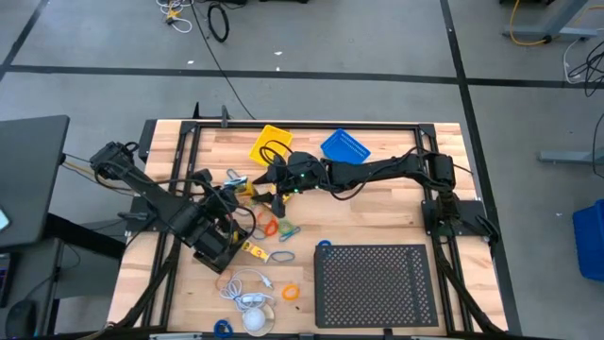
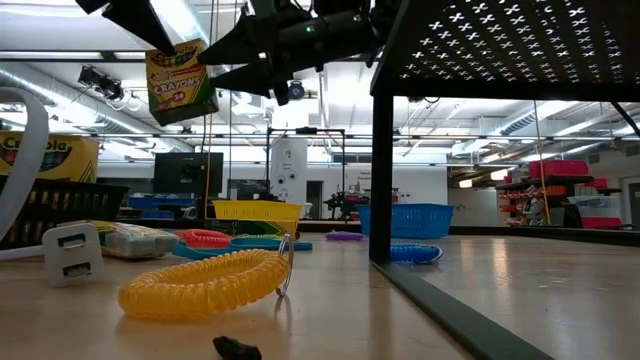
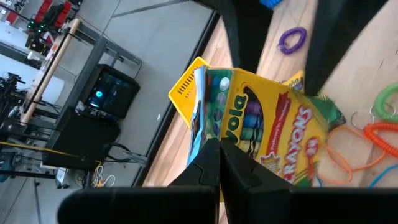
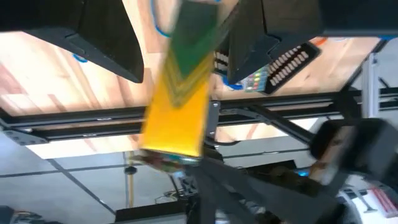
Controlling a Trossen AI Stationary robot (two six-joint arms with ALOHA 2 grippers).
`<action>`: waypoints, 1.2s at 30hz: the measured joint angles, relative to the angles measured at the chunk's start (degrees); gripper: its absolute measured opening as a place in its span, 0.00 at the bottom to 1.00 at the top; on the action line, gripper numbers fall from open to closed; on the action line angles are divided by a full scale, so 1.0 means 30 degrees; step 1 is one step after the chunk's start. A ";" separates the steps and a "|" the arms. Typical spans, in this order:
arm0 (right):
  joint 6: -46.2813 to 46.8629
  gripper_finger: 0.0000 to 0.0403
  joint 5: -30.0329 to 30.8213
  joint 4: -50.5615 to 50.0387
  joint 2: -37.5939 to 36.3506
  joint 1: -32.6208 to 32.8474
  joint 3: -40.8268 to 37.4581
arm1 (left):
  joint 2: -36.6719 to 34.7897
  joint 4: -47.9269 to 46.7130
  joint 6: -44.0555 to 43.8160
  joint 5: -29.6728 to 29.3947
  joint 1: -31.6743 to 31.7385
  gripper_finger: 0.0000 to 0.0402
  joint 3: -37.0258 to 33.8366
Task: Pick & Place Office Desk Supplies
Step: Put the crayon box into the black basket
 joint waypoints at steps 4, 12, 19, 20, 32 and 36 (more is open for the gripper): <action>-0.0007 0.60 0.0004 0.0002 0.0000 -0.0181 0.0000 | 0.0000 0.0127 0.0001 0.0014 -0.0015 0.00 0.0000; -0.0665 0.60 -0.0476 0.0335 0.0098 -0.0100 0.0018 | 0.0000 0.1646 0.1351 -0.0729 0.0039 0.00 0.0000; -0.1421 0.47 -0.0857 0.0408 0.0138 0.0104 0.0022 | 0.0000 0.3127 0.2866 -0.0913 0.0269 0.00 0.0007; -0.1464 0.42 -0.1054 0.0563 0.0145 0.0158 0.0022 | 0.0000 0.3233 0.2955 -0.0953 0.0262 0.00 0.0007; -0.1972 0.24 -0.1621 0.1314 0.0153 0.0636 -0.0073 | -0.0361 0.2761 0.1288 -0.1886 -0.1685 0.06 0.0015; -0.2122 0.24 -0.1731 0.1617 0.0163 0.0759 -0.0101 | -0.1326 -0.0450 -0.4037 -0.2548 -0.3942 0.17 0.0010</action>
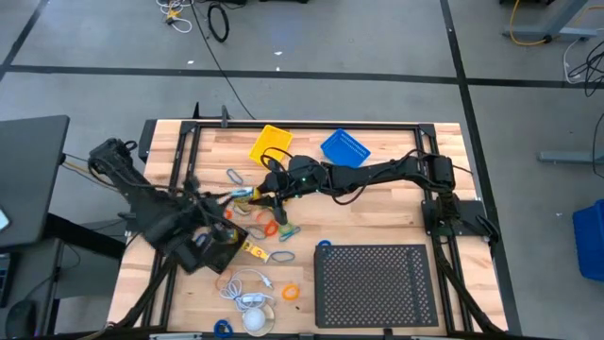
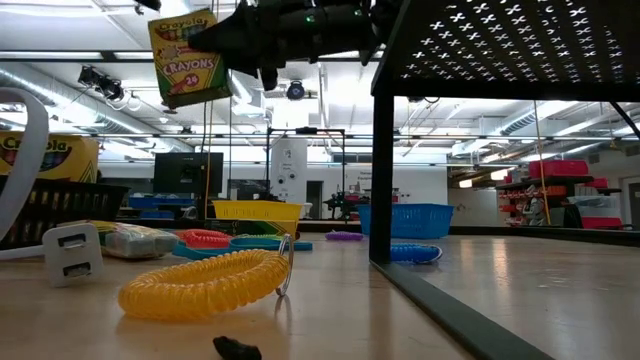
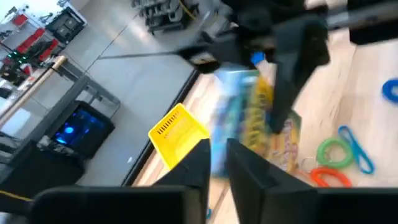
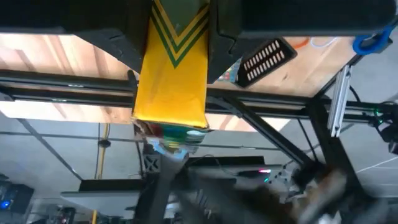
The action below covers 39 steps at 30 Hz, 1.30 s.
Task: Pick & Place Office Desk Supplies
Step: Put the crayon box into the black basket
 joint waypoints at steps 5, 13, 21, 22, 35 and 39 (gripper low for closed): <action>-0.0071 0.24 -0.0106 0.0731 0.0034 0.0135 -0.0022 | -0.1866 0.0037 -0.3993 -0.0053 -0.2454 0.33 -0.1269; -0.0345 0.24 -0.0518 0.0935 0.0034 0.0528 -0.0022 | -0.3631 0.0577 -0.8839 0.2597 -0.4876 0.54 -0.5696; -0.0510 0.24 -0.0598 0.0491 0.0034 0.0603 -0.0022 | -0.3502 0.7553 -0.7276 0.6243 -0.7633 0.49 -0.6797; -0.0558 0.24 -0.0585 0.0511 0.0034 0.0587 -0.0022 | -0.3360 0.8520 -0.6758 0.6296 -0.7741 0.47 -0.6800; -0.0552 0.24 -0.0809 0.0350 0.0034 0.0482 -0.0022 | 0.0638 1.1463 -0.4839 1.0448 -0.5872 0.01 -0.7235; -0.0552 0.24 -0.0809 0.0293 0.0034 0.0482 -0.0022 | 0.0648 1.3831 -0.3849 1.0935 -0.5384 0.01 -0.7952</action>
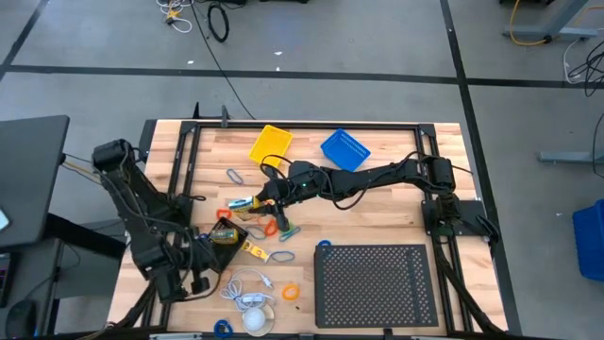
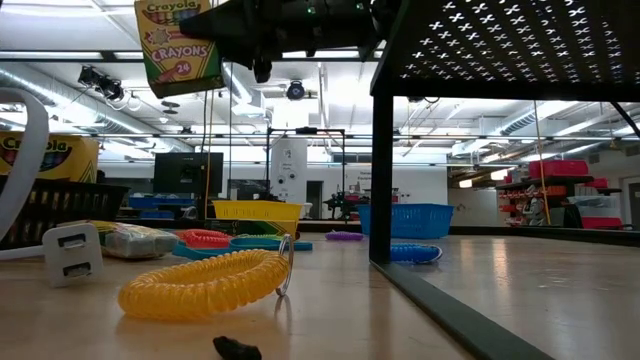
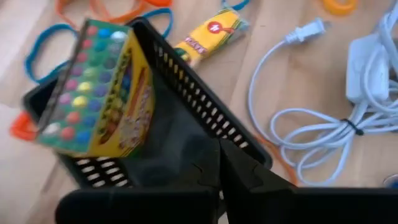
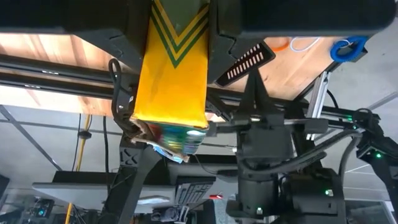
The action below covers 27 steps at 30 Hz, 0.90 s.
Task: Pick & Place Office Desk Supplies
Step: Put the crayon box into the black basket
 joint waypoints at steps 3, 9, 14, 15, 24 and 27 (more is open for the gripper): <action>0.0000 0.24 0.0000 -0.0009 -0.0007 0.0000 0.0000 | 0.0000 0.1044 0.0132 0.0046 0.0524 0.01 -0.0806; 0.0000 0.24 0.0007 -0.0009 -0.0007 0.0000 0.0000 | 0.0000 0.2202 0.0113 0.0964 0.2072 0.00 -0.2466; -0.0005 0.24 0.0007 -0.0001 -0.0007 0.0000 0.0007 | 0.0000 0.2107 0.0691 0.1730 0.3070 0.00 -0.2779; -0.0039 0.24 0.0015 -0.0001 -0.0007 0.0000 0.0007 | 0.0001 0.2111 0.0936 0.1733 0.3213 0.00 -0.2775; -0.0510 0.24 0.0506 -0.0001 -0.0015 0.0048 0.0029 | 0.0364 0.0510 0.0468 0.1160 0.3996 0.00 -0.2768; -0.0656 0.24 0.0589 -0.0001 -0.0015 0.0112 0.0029 | 0.1113 0.0278 0.0469 0.1252 0.4151 0.00 -0.2768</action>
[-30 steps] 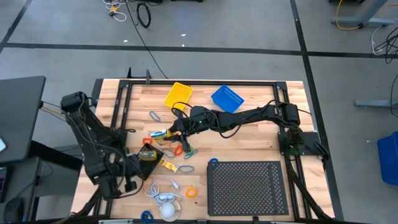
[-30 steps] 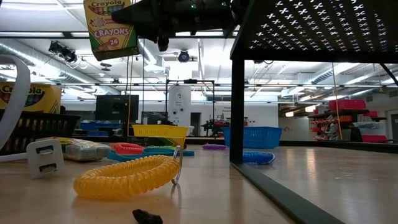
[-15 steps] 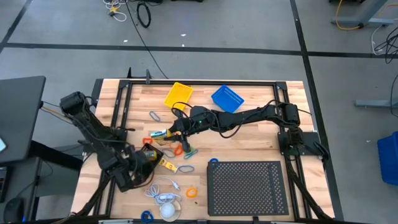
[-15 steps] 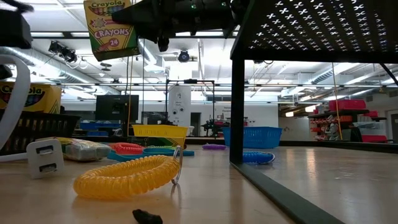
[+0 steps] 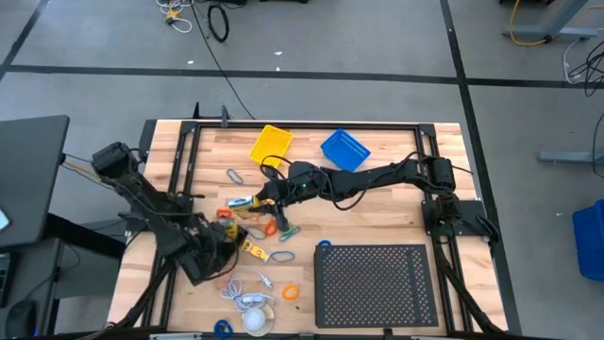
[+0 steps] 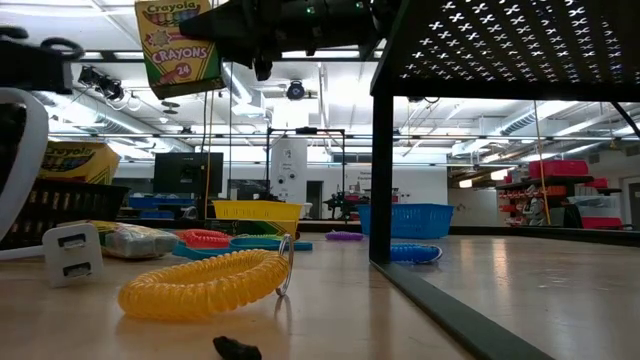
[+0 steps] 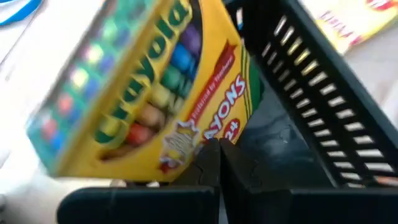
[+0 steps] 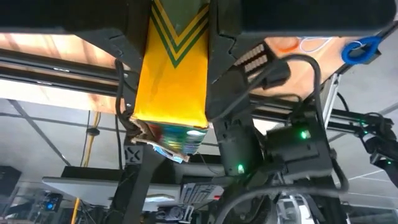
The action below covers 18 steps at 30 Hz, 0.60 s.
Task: Pick & Place Office Desk Supplies
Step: Put the crayon box into the black basket
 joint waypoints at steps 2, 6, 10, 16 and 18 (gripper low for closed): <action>0.0000 0.24 -0.0006 0.0000 0.0000 0.0019 0.0000 | 0.0599 0.0001 0.0000 0.0158 0.0075 0.00 0.0000; 0.0000 0.24 0.0107 -0.0029 -0.0007 0.0016 0.0000 | 0.1720 0.0047 -0.0490 0.0215 0.0075 0.00 0.0031; -0.0051 0.24 0.0301 -0.0036 -0.0015 0.0019 0.0000 | 0.2708 0.0147 -0.1228 -0.0716 0.0031 0.00 0.0312; -0.0020 0.24 0.0307 -0.0051 -0.0015 0.0019 0.0000 | 0.3752 -0.0044 -0.1531 -0.2154 0.0075 0.00 0.0707; -0.0014 0.24 0.0303 -0.0059 -0.0015 0.0019 0.0000 | 0.3833 -0.0123 -0.1644 -0.1985 0.0075 0.00 0.0699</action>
